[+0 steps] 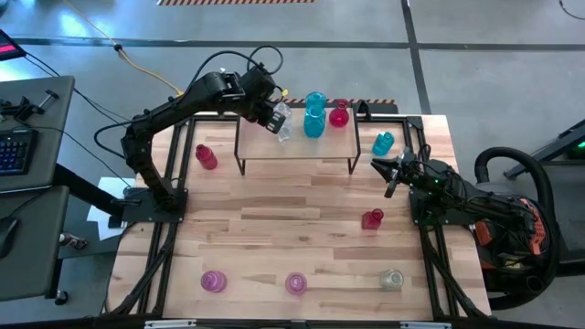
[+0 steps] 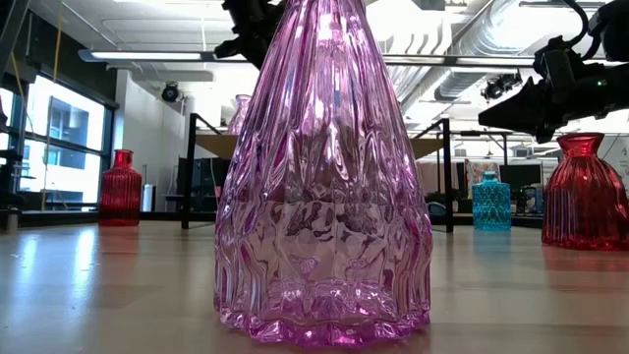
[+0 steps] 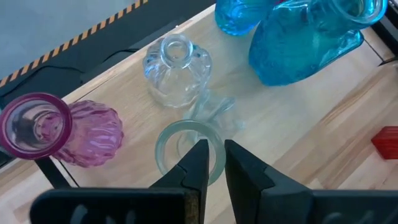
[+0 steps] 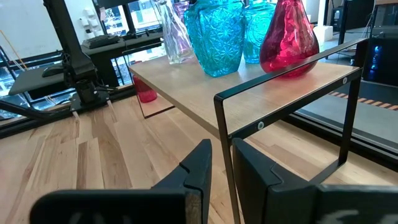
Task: Sort vases onto shelf
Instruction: Put the top transparent vase on the shelf aligned with the other transparent vase
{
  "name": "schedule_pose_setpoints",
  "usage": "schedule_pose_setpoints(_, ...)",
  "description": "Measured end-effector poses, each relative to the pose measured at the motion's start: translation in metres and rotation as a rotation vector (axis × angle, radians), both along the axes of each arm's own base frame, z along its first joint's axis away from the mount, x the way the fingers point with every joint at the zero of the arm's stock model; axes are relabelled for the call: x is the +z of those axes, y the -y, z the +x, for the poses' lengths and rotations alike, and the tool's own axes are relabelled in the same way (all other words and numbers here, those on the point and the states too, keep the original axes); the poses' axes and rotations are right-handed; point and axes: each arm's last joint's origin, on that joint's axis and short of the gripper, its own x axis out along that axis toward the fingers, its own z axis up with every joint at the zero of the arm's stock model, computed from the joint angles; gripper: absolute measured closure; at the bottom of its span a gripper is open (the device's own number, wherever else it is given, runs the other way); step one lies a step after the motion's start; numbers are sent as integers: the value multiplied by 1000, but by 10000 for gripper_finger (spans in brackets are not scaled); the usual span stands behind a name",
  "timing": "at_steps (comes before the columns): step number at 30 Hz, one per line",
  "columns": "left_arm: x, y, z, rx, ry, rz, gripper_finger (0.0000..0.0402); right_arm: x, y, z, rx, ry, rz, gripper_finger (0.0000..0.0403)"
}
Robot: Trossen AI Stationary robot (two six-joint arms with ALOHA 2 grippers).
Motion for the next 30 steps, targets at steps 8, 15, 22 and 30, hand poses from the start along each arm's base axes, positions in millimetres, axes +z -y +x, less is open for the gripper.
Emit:
schedule_pose_setpoints(8, 2, -1, 3, -15, 41, 6, 359, 0, 0, 0, 0, 0, 0, 355)
schedule_pose_setpoints(15, 1, -2, 6, -18, 54, 7, 359, 0, 0, 0, 0, 0, 0, 355)
schedule_pose_setpoints(22, -4, -3, 13, -31, 62, -15, 359, 0, 0, 0, 0, 0, 0, 355)
schedule_pose_setpoints(30, -5, -2, 15, -36, 66, -20, 359, 0, 0, 0, 0, 0, 0, 355)
